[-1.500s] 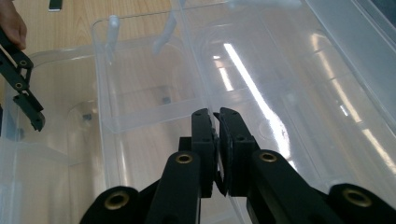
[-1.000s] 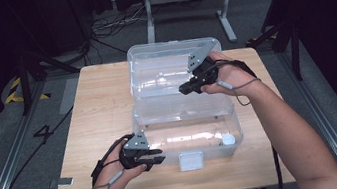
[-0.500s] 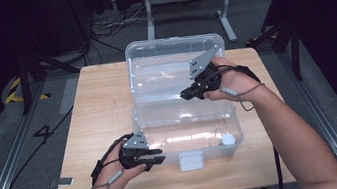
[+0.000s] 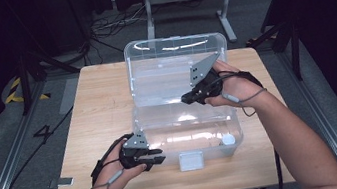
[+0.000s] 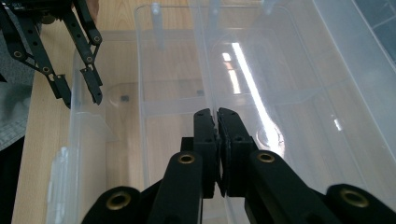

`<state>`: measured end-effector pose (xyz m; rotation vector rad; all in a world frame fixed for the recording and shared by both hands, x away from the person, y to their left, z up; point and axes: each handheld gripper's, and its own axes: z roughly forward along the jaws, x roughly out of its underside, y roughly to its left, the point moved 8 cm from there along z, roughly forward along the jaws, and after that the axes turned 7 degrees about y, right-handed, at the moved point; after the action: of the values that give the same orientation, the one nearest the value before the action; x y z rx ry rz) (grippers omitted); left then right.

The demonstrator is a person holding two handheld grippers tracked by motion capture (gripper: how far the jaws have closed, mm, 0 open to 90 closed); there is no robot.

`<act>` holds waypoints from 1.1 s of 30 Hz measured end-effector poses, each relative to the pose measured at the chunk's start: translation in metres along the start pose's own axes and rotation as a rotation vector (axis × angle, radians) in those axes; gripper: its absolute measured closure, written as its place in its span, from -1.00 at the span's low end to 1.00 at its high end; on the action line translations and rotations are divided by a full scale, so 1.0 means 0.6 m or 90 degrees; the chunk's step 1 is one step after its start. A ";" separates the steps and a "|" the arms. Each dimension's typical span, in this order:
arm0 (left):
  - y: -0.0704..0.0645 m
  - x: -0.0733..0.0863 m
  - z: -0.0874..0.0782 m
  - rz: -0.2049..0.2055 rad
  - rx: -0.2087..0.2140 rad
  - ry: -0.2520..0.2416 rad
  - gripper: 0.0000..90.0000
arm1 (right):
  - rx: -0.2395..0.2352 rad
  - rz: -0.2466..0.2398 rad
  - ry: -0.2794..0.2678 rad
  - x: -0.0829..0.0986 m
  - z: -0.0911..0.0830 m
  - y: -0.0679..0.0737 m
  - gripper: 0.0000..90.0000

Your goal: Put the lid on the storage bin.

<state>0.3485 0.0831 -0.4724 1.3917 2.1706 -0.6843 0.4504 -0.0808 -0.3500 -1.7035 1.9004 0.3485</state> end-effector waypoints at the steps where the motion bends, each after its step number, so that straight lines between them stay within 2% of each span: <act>1: 0.000 0.000 0.000 0.000 0.000 0.000 0.60 | -0.003 -0.002 0.001 0.000 0.000 0.002 0.94; 12: 0.000 0.000 0.000 -0.001 0.002 0.002 0.60 | -0.005 -0.010 -0.003 0.002 -0.001 0.018 0.94; 23: 0.000 0.000 0.000 0.000 0.001 0.001 0.60 | -0.007 -0.034 0.000 0.005 -0.001 0.035 0.94; 33: 0.000 0.000 0.000 0.000 0.002 0.001 0.60 | -0.013 -0.037 0.005 0.008 0.000 0.052 0.93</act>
<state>0.3486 0.0831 -0.4724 1.3935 2.1723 -0.6870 0.4200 -0.0801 -0.3579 -1.7730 1.8549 0.3404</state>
